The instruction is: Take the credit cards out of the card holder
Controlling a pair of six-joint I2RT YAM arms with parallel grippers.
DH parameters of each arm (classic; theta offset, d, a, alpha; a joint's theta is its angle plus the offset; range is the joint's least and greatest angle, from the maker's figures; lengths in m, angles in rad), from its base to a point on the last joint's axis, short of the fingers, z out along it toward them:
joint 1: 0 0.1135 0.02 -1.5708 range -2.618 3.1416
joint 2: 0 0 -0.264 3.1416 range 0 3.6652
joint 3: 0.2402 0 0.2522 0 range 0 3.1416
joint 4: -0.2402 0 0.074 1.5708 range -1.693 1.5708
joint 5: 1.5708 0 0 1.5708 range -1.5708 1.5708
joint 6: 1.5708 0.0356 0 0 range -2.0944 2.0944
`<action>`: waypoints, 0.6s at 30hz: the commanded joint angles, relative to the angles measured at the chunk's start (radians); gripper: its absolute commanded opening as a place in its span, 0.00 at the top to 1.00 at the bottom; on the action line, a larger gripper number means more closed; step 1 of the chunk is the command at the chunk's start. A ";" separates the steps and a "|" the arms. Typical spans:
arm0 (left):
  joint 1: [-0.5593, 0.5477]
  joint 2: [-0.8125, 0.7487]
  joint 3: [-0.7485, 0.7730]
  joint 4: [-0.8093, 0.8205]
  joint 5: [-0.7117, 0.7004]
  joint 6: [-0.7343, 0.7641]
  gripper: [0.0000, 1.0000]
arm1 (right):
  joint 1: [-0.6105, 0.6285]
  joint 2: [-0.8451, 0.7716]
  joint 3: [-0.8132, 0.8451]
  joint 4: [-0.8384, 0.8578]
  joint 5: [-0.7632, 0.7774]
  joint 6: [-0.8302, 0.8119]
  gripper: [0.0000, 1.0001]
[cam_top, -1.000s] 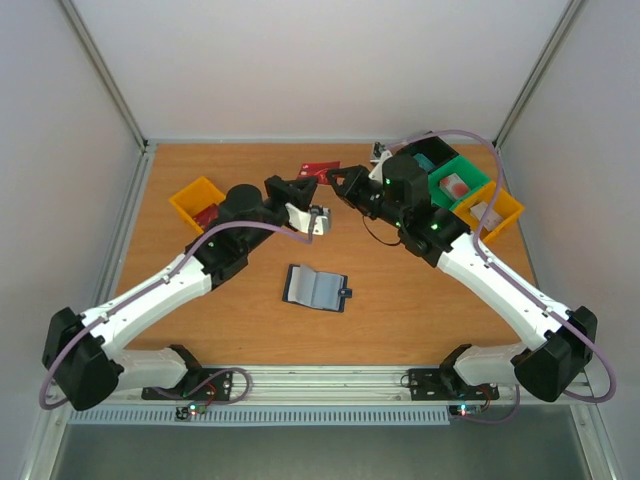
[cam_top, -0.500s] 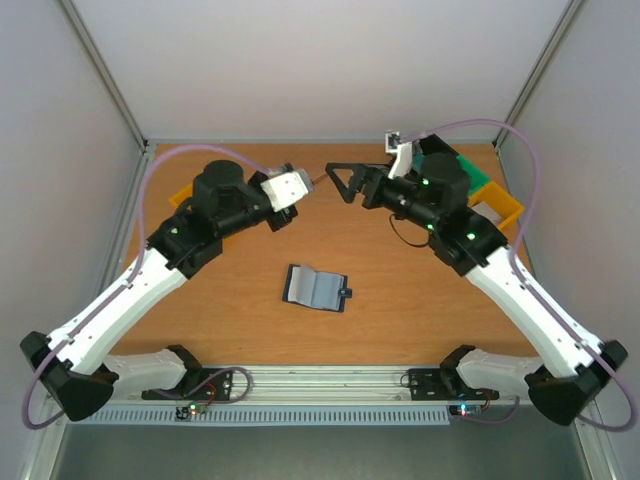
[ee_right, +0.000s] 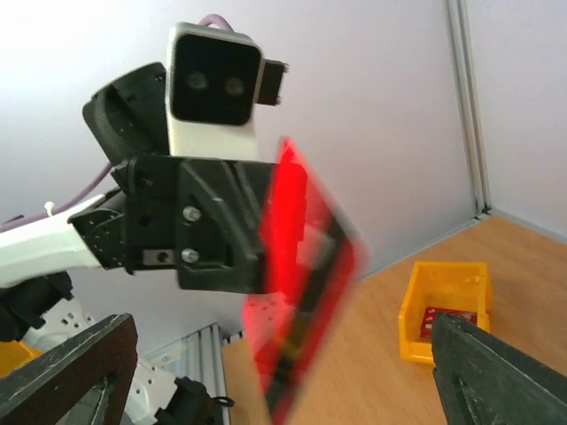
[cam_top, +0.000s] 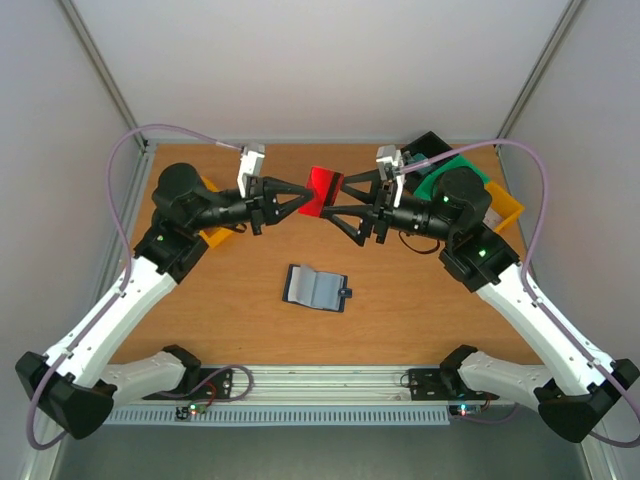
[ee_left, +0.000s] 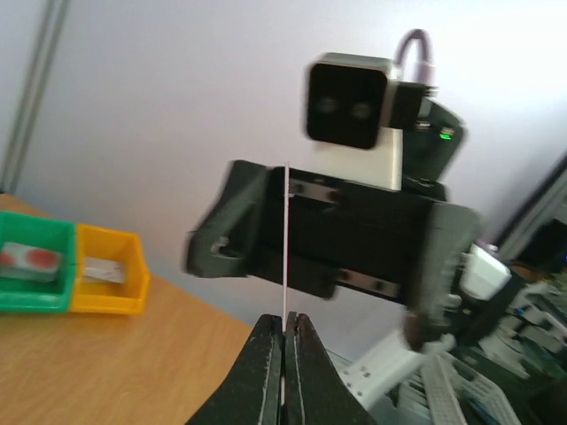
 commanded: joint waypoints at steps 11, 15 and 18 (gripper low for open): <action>-0.001 -0.064 -0.087 0.177 0.172 -0.073 1.00 | -0.005 0.071 0.093 -0.039 -0.210 -0.038 0.98; -0.001 -0.069 -0.097 0.065 0.150 -0.008 0.97 | -0.004 0.091 0.142 -0.176 -0.224 -0.121 0.99; -0.001 -0.072 -0.089 -0.020 0.202 0.088 0.68 | -0.004 0.097 0.181 -0.300 -0.250 -0.219 0.99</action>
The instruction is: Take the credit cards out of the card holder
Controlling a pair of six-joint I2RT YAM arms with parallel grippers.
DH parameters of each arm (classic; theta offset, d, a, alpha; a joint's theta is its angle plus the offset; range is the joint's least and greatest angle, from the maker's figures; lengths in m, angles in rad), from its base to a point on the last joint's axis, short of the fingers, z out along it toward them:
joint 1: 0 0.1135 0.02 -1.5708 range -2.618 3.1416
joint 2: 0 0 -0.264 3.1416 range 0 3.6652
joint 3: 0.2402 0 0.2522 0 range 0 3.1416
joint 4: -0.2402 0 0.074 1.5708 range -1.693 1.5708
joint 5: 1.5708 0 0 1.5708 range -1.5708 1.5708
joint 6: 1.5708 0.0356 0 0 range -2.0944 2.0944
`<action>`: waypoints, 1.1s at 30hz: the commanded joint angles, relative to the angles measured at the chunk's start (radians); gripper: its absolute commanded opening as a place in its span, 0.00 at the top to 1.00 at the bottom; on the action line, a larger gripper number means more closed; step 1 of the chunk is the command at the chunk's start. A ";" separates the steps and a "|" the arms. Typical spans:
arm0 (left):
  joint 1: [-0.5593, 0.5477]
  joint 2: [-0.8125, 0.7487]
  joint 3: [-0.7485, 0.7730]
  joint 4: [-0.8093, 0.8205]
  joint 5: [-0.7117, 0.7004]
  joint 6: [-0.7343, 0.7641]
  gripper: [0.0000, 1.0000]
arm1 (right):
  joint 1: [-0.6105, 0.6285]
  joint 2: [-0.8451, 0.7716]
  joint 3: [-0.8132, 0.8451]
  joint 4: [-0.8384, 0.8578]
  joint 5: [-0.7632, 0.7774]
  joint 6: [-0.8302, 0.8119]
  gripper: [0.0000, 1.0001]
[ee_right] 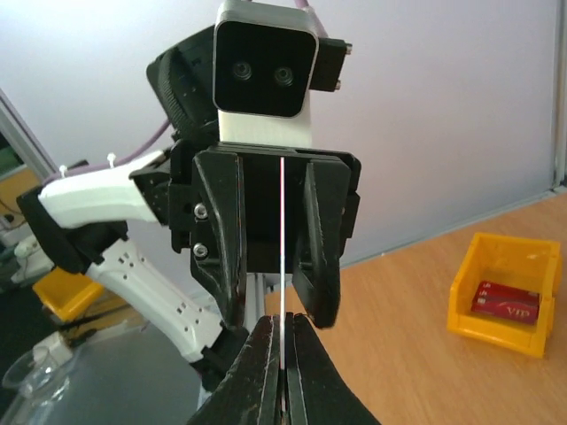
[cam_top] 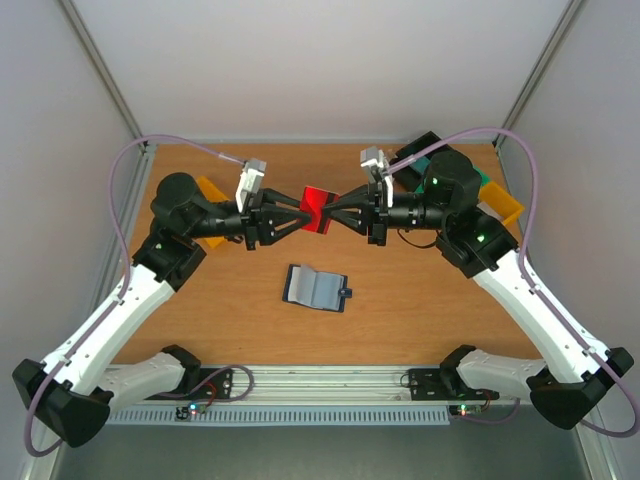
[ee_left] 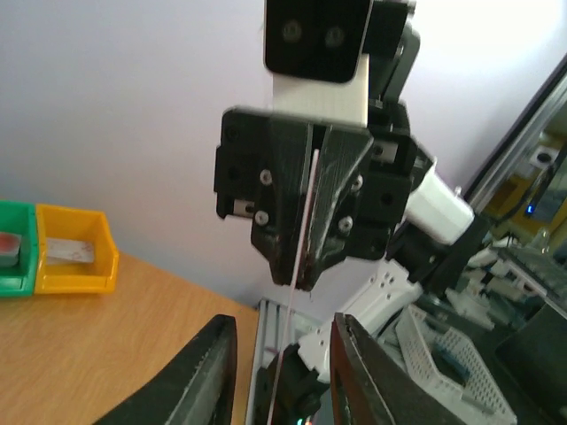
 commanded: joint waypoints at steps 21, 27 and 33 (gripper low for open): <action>-0.024 -0.001 0.003 -0.147 0.073 0.183 1.00 | 0.001 0.056 0.123 -0.314 -0.045 -0.201 0.93; -0.017 0.012 0.121 -0.700 -0.348 0.516 1.00 | -0.010 0.036 0.084 -0.373 0.319 -0.172 0.02; -0.004 0.130 0.179 -0.987 -1.079 1.123 1.00 | -0.032 -0.001 0.020 -0.395 0.525 -0.147 0.01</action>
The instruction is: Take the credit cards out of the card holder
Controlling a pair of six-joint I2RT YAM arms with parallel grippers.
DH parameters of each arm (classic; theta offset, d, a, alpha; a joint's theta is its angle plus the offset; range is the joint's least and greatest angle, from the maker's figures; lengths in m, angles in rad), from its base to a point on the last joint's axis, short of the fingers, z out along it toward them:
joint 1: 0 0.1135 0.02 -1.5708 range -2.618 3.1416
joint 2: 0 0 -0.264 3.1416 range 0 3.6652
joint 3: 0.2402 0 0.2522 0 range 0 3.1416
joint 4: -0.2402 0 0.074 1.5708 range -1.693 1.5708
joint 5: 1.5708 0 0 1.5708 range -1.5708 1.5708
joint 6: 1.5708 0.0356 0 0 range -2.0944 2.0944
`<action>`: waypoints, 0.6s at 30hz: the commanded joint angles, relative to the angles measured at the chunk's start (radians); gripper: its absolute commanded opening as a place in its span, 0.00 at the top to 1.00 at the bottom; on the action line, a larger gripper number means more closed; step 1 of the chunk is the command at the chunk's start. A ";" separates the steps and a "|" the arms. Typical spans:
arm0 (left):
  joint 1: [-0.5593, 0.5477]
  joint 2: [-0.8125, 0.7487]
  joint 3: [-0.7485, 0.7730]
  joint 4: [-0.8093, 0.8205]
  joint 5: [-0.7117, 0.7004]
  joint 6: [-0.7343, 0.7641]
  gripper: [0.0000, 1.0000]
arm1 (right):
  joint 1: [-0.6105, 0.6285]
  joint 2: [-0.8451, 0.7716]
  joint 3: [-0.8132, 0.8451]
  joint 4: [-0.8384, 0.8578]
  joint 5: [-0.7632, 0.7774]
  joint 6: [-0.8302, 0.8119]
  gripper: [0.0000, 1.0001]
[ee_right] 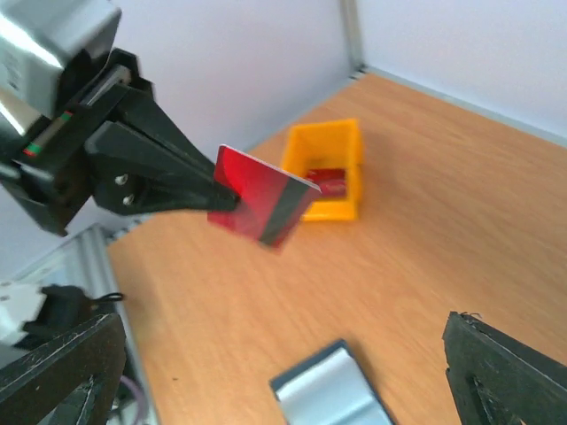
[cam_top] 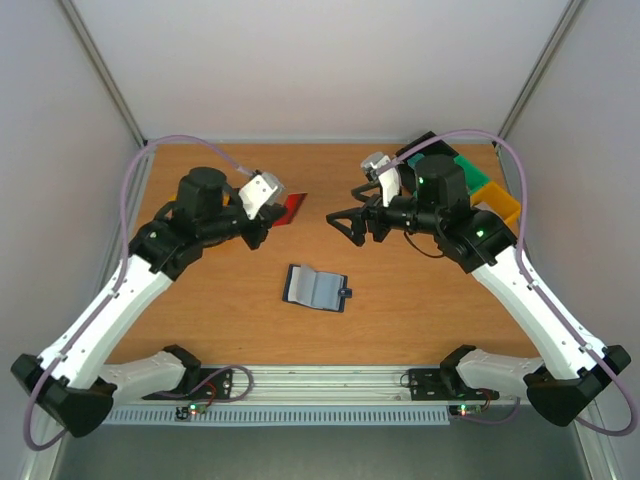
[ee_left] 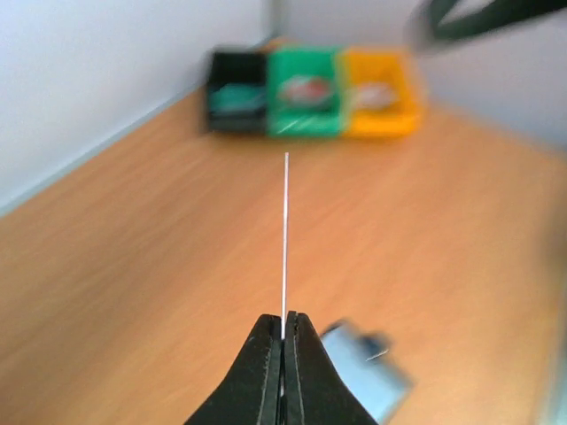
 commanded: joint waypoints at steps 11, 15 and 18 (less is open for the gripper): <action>0.201 0.500 0.189 -0.234 -1.034 0.757 1.00 | -0.011 -0.022 -0.052 -0.057 0.212 -0.003 0.01; 0.257 0.599 0.164 -0.029 -1.137 0.871 1.00 | -0.011 -0.020 -0.059 -0.064 0.226 0.000 0.02; 0.301 0.662 0.192 -0.058 -1.102 0.829 1.00 | -0.012 -0.020 -0.059 -0.071 0.224 0.004 0.02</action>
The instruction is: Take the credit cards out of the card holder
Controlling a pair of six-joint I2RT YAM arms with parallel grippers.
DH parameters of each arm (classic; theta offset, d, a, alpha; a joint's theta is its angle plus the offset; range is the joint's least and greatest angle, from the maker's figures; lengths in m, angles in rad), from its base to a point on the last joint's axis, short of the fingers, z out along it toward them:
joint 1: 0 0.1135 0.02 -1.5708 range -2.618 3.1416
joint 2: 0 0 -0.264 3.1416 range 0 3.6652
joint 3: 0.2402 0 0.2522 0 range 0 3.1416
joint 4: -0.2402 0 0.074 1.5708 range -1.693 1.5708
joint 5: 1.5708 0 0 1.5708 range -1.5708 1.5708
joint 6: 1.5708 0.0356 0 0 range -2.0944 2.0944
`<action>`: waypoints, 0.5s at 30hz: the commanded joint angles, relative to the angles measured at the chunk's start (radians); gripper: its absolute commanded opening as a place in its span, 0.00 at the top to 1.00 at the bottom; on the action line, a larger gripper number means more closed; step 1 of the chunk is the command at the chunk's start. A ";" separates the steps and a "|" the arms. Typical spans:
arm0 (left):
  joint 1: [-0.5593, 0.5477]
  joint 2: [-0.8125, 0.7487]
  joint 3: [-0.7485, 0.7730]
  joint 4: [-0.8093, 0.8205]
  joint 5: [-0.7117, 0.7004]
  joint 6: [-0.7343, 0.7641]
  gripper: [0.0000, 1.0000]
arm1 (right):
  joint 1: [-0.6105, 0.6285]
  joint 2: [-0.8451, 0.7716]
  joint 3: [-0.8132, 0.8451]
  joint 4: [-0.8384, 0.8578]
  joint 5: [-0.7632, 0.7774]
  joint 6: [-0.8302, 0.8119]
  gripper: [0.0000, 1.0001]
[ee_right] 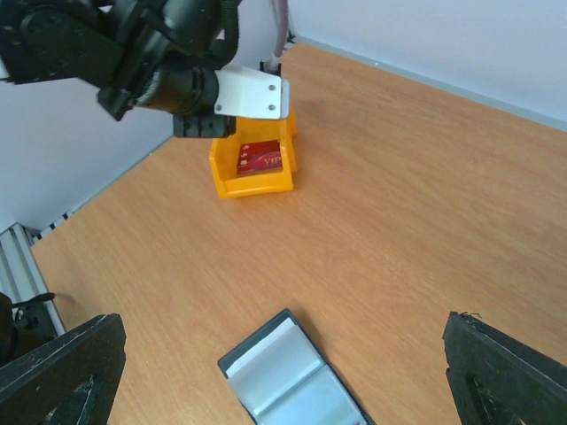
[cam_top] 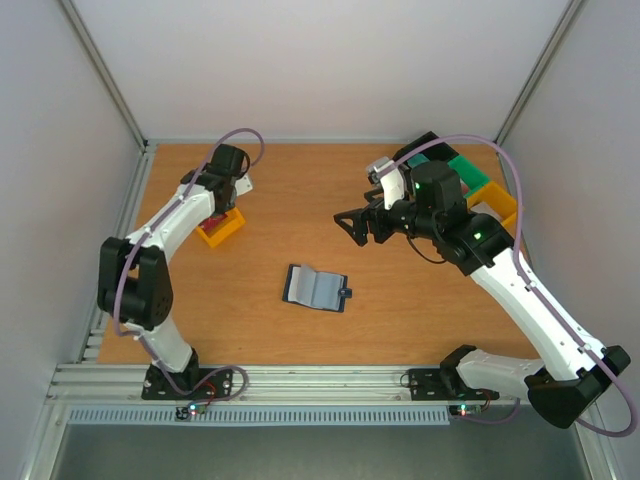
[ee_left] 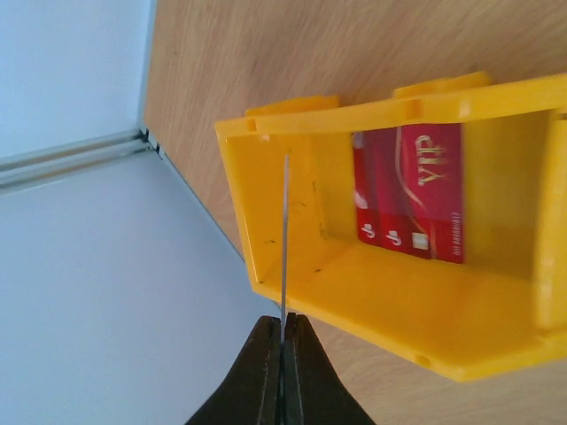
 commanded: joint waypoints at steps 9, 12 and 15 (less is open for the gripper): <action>0.095 0.156 -0.018 0.228 0.009 0.009 1.00 | -0.004 0.016 0.028 -0.052 0.010 -0.007 0.01; 0.095 0.166 -0.025 0.233 0.049 -0.011 1.00 | -0.003 0.015 0.027 -0.050 0.016 -0.007 0.01; 0.095 0.179 -0.052 0.267 0.070 -0.019 1.00 | -0.004 0.015 0.028 -0.050 0.012 -0.008 0.01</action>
